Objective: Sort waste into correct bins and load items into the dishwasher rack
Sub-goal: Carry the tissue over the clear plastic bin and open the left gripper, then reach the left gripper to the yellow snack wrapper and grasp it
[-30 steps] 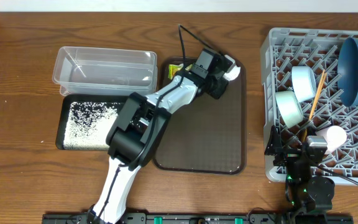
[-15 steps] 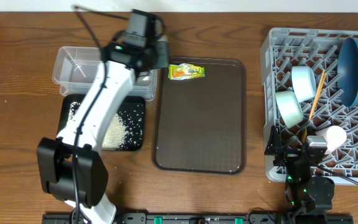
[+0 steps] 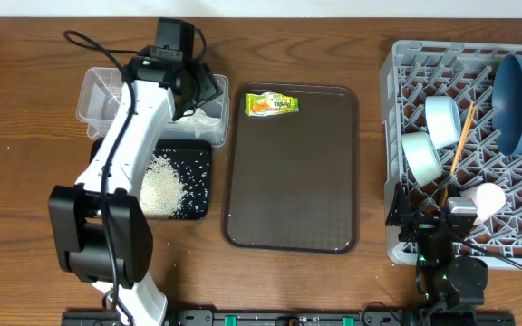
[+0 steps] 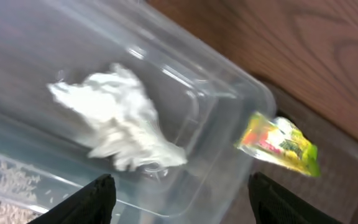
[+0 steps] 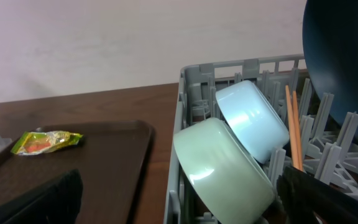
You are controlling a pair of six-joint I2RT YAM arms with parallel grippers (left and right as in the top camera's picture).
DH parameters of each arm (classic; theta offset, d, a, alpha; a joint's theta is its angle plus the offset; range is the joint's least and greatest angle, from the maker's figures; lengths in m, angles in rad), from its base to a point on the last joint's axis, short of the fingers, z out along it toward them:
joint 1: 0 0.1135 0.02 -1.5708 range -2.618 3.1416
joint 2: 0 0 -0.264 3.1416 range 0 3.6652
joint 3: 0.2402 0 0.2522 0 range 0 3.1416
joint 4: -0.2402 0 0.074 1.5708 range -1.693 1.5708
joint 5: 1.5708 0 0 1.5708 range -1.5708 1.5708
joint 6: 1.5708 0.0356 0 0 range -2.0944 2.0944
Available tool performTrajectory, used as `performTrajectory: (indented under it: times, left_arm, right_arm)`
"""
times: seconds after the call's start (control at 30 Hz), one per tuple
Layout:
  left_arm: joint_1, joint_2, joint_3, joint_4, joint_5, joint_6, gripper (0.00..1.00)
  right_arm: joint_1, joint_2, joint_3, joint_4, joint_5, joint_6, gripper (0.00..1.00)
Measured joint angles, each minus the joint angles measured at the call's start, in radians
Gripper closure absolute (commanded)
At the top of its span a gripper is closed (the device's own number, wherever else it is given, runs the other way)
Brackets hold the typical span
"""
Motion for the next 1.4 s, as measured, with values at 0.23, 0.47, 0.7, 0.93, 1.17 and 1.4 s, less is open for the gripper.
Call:
performTrajectory:
  times: [0.23,0.47,0.7,0.93,1.17,1.4]
  left_arm:
    - [-0.202,-0.038,-0.001,0.087,0.003,0.410,0.26]
    - [-0.344,0.061,-0.014,0.232,0.012,0.755,0.22]
    - [-0.333,0.241,-0.027,0.363,0.011,0.856,0.22]
    - [-0.330,0.316,-0.033,0.391,0.006,0.926,0.23]
    - [-0.326,0.351,-0.033,0.406,0.004,0.953,0.33]
    - [-0.322,0.353,-0.032,0.405,0.003,0.945,0.68]
  right_arm:
    - [0.000,0.000,0.000,0.000,0.000,0.000,0.01]
    - [0.000,0.000,0.000,0.000,0.000,0.000,0.01]
    - [0.000,0.000,0.000,0.000,0.000,0.000,0.01]
    - [0.000,0.000,0.000,0.000,0.000,0.000,0.01]
    - [0.000,0.000,0.000,0.000,0.000,0.000,0.01]
    - [0.000,0.000,0.000,0.000,0.000,0.000,0.01]
